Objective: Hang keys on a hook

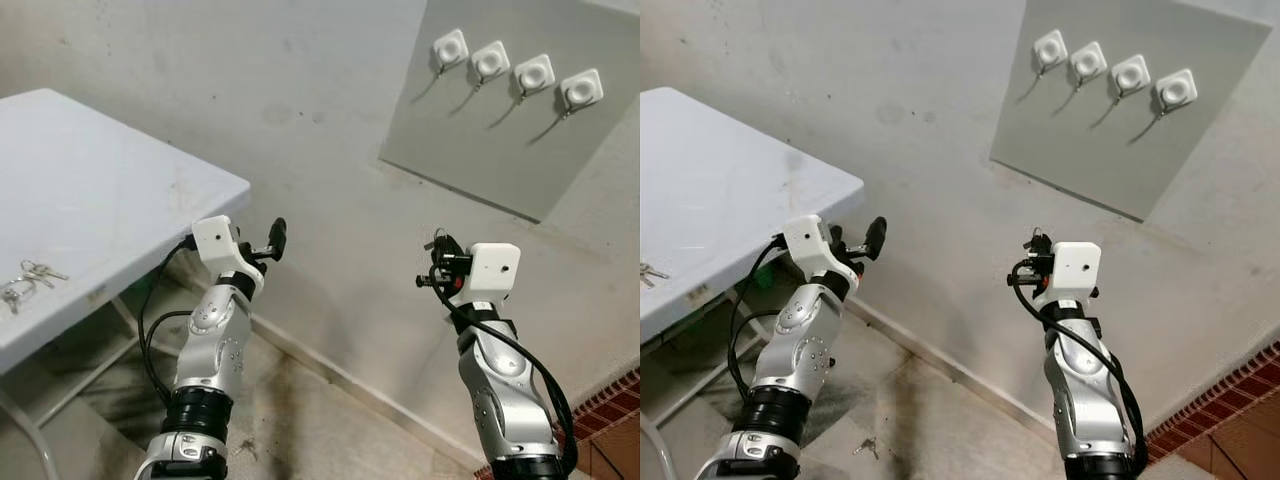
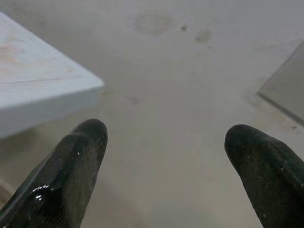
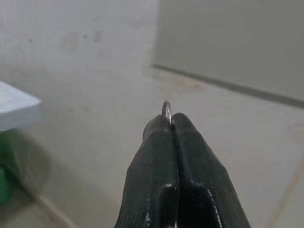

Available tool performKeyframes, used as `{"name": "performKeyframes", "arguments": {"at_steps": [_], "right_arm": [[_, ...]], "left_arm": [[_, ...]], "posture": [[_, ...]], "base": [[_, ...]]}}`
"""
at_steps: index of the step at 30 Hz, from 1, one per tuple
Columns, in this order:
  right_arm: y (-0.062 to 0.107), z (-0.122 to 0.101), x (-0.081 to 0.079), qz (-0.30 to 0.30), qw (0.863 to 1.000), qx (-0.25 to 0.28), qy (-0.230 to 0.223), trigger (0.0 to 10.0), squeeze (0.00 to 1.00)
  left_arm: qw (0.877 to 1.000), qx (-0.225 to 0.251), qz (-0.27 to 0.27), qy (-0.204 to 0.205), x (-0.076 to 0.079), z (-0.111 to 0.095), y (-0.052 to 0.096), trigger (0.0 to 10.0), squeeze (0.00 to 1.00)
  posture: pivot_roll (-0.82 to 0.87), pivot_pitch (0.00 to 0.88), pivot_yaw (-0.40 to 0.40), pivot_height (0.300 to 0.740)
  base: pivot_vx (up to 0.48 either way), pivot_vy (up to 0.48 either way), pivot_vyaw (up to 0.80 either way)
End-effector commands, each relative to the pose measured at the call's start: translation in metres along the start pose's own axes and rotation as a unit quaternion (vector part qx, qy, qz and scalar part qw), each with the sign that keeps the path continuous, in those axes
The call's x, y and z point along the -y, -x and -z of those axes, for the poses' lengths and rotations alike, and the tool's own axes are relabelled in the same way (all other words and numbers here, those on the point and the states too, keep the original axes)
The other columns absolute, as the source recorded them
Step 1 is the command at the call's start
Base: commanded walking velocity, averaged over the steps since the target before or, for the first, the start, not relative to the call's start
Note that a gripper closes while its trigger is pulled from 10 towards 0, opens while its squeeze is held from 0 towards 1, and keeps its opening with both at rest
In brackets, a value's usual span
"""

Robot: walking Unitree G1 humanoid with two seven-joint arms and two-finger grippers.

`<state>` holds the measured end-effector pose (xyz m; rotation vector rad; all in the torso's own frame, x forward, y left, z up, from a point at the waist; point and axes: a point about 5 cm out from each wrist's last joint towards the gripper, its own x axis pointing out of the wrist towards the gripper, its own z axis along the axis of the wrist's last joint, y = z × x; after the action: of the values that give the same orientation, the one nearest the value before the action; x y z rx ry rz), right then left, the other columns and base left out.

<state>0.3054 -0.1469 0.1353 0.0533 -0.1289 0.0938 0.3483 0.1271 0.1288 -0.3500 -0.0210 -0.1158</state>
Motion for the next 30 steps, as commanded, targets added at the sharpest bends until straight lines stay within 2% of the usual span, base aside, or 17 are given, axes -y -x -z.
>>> {"name": "performKeyframes", "arguments": {"at_steps": [1,30], "right_arm": [[-0.0003,-0.0055,0.0084,0.010,1.000,0.008,0.007,10.0,0.00],[-0.0018,-0.0049,0.0067,0.014,1.000,0.010,0.004,10.0,0.00]], "left_arm": [[1.000,-0.004,0.004,0.002,0.0080,0.0003,-0.0024,10.0,0.00],[1.000,-0.015,0.014,-0.017,0.0135,0.0035,-0.0020,10.0,0.00]], "posture": [[0.00,0.054,-0.098,0.719],[0.01,0.029,-0.086,0.719]], "base": [[0.000,0.000,-0.59],[0.000,0.000,-0.59]]}}
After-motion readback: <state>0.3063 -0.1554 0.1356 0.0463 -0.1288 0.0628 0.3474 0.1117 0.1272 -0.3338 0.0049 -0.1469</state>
